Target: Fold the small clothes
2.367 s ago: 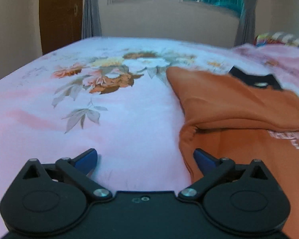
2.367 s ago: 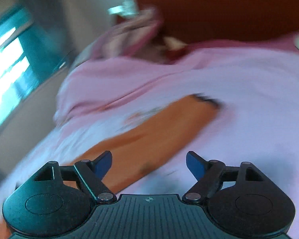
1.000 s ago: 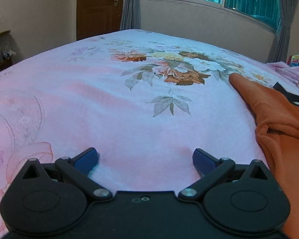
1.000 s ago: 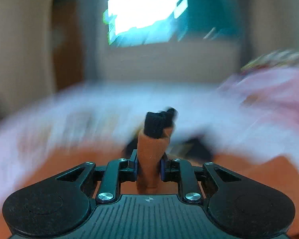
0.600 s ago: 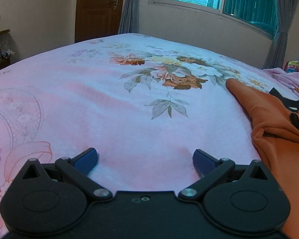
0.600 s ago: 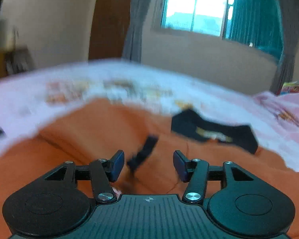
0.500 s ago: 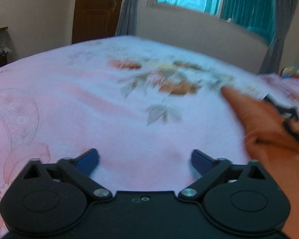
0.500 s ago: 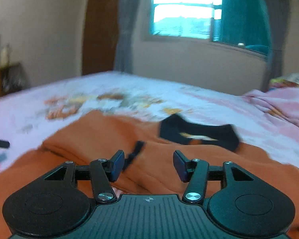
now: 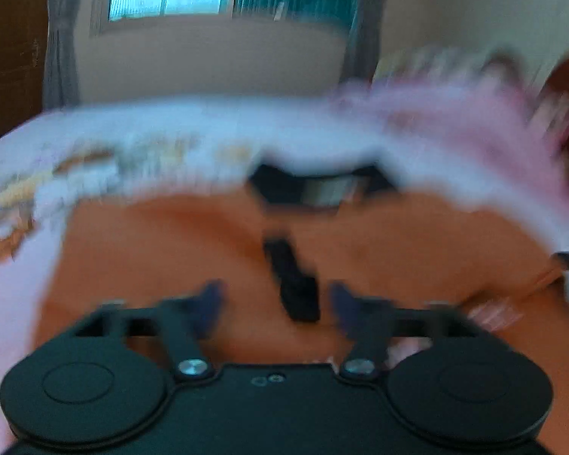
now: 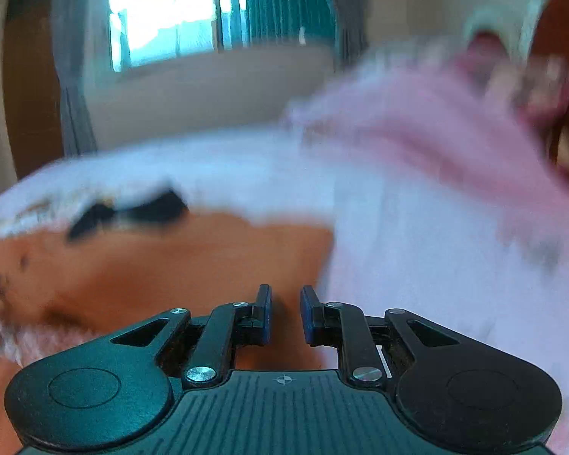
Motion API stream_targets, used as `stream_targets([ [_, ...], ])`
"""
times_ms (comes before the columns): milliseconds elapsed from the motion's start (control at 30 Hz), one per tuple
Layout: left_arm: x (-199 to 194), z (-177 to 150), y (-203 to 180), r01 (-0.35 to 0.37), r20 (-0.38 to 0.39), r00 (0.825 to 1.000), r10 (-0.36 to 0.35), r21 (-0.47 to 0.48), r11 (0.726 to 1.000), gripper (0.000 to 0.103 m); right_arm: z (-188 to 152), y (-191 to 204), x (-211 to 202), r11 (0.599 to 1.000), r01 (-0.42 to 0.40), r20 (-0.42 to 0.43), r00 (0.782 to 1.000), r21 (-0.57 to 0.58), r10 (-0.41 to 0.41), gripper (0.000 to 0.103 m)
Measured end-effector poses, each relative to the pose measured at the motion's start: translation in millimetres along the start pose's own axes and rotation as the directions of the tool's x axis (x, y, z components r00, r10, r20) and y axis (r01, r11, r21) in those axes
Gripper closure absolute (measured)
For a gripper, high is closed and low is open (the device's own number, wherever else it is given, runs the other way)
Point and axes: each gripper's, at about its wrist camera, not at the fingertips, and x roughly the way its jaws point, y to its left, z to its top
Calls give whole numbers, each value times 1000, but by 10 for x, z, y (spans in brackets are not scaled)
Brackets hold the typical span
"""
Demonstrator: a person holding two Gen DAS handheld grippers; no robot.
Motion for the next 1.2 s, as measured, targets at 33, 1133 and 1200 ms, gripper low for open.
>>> stream_targets([
  [33,99,-65,-58,6,-5,1000,-6,12,1000,4,-102,-2,128,1000,-29,-46,999,-8,29,85],
  [1133,-10,395,232,22,184,983,-9,-67,998,17,589,-50,224,998,52,151,987,-38,-46,85],
  [1200,200,397,224,-27,126,992,33,-51,998,17,705,-51,449,996,68,144,988,-51,-60,85],
])
